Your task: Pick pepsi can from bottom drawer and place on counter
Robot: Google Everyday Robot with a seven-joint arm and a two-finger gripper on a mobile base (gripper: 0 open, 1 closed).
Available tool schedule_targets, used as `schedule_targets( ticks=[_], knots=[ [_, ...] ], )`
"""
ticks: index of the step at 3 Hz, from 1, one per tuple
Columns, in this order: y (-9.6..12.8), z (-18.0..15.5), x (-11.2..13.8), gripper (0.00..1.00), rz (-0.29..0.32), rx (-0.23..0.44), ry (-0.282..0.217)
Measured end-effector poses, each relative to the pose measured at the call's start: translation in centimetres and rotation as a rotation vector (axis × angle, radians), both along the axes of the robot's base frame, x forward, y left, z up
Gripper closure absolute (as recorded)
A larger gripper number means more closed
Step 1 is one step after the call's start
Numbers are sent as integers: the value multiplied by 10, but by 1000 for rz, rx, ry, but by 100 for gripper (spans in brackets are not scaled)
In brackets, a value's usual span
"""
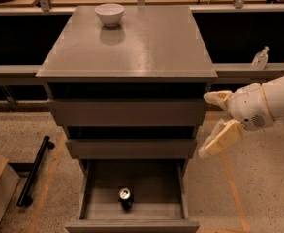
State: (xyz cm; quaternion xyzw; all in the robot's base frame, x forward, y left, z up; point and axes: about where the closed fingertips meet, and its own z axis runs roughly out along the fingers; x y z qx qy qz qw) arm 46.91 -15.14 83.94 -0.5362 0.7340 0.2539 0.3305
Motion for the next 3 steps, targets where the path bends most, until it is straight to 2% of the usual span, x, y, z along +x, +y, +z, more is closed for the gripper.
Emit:
schedule_targets(
  ticks=[1, 2, 3],
  knots=[
    [0, 0, 0, 0, 0, -1, 0],
    [15, -21, 11, 0, -9, 79, 14],
    [44, -55, 27, 0, 14, 218, 38]
  ],
)
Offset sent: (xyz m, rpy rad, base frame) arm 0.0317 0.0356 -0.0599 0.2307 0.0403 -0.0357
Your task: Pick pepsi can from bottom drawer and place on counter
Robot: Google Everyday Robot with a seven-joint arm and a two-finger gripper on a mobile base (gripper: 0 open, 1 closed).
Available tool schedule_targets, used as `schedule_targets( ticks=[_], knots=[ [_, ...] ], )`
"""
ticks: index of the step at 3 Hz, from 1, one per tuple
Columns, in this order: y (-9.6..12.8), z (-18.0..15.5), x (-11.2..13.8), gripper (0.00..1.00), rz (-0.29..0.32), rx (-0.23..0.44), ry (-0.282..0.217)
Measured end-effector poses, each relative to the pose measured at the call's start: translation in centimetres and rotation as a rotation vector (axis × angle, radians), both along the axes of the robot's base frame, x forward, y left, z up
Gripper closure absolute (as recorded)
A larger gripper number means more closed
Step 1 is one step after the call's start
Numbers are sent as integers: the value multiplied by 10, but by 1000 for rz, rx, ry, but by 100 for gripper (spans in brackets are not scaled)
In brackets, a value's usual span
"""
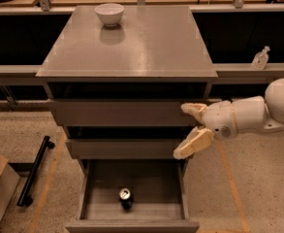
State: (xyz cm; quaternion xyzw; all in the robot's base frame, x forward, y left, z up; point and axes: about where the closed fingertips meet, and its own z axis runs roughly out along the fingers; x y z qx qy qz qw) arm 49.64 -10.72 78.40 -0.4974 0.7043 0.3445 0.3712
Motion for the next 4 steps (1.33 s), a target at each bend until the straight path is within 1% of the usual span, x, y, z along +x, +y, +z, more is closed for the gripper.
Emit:
schedule_targets(
  ticks=[1, 2, 3, 4],
  knots=[
    [26, -39, 18, 0, 27, 118, 34],
    [44, -74, 31, 0, 54, 179, 82],
    [46, -82, 31, 0, 56, 188, 96],
    [46, -90, 27, 0, 48, 174, 111]
  ],
)
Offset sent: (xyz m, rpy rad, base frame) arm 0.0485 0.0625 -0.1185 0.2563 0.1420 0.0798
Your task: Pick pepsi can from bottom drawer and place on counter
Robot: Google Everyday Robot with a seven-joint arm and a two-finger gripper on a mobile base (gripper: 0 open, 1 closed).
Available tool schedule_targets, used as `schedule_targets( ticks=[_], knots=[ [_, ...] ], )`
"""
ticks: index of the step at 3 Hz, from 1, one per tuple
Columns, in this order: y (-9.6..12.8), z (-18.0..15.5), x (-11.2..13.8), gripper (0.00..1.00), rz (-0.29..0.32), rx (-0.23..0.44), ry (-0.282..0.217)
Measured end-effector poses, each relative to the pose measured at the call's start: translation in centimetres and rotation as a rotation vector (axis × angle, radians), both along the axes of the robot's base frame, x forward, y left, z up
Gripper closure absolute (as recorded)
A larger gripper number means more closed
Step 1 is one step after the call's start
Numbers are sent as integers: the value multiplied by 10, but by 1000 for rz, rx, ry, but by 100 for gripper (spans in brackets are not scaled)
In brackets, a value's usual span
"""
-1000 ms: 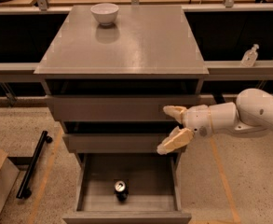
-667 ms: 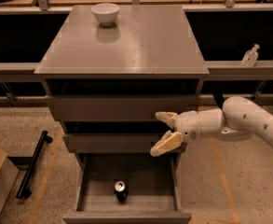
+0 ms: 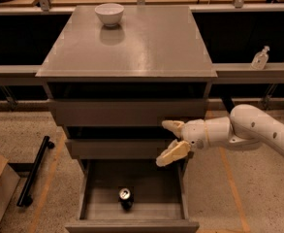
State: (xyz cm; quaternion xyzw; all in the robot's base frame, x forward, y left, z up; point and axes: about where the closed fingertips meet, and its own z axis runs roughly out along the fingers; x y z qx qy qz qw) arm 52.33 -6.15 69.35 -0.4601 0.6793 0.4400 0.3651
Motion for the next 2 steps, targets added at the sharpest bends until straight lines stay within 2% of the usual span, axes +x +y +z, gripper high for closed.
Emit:
schedule_targets(
  ticks=[2],
  knots=[
    [14, -75, -4, 0, 29, -67, 14]
  ],
)
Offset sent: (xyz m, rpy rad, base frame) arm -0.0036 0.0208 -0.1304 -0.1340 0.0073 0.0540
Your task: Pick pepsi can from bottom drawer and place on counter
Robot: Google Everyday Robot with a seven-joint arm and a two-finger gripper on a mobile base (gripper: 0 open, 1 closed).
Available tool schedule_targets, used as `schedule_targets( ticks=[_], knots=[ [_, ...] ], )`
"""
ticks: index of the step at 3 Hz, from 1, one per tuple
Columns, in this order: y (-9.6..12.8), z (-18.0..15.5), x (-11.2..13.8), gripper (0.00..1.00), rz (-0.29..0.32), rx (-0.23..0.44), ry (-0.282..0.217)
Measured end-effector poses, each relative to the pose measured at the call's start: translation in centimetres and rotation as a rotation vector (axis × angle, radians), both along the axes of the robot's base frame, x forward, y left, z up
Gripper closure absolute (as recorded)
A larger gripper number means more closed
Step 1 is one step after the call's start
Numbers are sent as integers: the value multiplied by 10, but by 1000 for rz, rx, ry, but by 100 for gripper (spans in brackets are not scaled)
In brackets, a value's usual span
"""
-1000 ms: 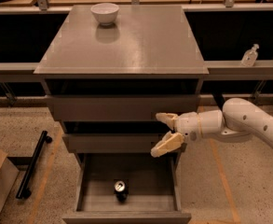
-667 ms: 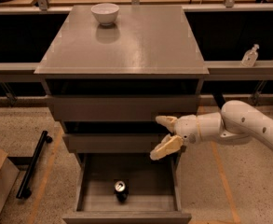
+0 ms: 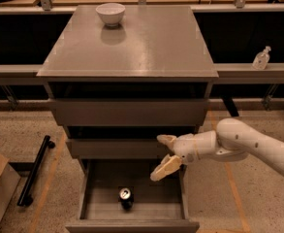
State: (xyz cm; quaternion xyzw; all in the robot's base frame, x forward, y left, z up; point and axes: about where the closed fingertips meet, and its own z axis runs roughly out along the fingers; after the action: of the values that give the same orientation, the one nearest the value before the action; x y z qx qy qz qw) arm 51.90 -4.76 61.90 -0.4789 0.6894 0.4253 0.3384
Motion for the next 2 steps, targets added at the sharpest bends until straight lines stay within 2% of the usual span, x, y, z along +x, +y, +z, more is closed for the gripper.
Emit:
schedule_targets(
  ticks=[2],
  knots=[
    [16, -91, -4, 0, 28, -122, 33]
  ],
)
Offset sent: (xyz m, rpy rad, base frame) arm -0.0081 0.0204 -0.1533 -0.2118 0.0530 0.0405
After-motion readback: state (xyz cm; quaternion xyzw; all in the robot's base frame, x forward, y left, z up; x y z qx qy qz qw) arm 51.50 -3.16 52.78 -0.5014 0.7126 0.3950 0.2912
